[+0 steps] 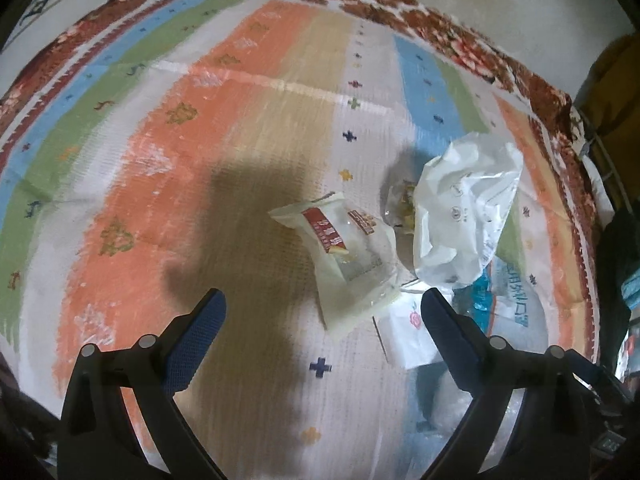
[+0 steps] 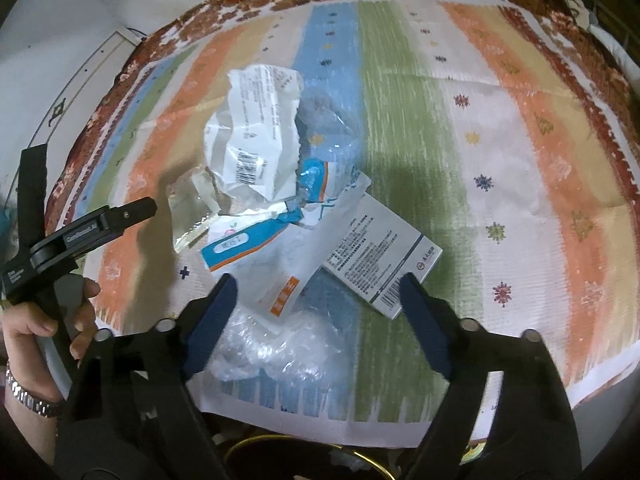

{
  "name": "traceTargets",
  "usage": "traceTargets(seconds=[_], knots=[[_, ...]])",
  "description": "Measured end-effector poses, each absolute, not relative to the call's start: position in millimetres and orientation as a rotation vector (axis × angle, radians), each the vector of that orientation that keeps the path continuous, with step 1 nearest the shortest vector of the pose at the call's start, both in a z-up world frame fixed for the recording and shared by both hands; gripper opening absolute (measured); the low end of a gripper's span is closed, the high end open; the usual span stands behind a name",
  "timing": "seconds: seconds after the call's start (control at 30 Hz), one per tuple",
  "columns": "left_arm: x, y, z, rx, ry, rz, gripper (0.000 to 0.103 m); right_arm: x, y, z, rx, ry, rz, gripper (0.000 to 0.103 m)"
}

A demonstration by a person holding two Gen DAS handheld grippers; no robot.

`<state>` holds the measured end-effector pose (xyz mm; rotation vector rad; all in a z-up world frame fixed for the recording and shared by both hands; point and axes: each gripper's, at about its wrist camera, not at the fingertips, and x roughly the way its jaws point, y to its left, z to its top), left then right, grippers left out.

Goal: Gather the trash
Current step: 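Move both open grippers back over the trash pile on the bed, then grasp the white red-labelled snack wrapper with the left gripper while right closes on packaging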

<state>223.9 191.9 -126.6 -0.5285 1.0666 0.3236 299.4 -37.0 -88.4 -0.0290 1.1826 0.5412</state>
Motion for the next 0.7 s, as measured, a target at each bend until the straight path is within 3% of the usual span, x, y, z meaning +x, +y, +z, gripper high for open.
traceTargets(seconds=[0.3, 0.4, 0.47, 0.53, 0.57, 0.7], knots=[[247, 202, -151, -0.597, 1.097, 0.250, 0.082, 321, -23, -107, 0.035, 1.262, 0.563, 0.061], [250, 207, -159, -0.621, 1.102, 0.236, 0.071, 326, -15, -111, 0.038, 1.284, 0.581, 0.052], [253, 207, -166, -0.622, 1.118, 0.229, 0.054, 327, -11, -114, 0.027, 1.292, 0.588, 0.042], [257, 203, -172, -0.609, 1.137, 0.216, 0.046, 330, -7, -117, 0.006, 1.302, 0.585, 0.031], [259, 201, -173, -0.599, 1.144, 0.216, 0.035, 331, -7, -117, 0.000, 1.304, 0.583, 0.025], [260, 205, -169, -0.592, 1.151, 0.249, 0.013, 334, -9, -116, 0.007, 1.307, 0.585, 0.013]])
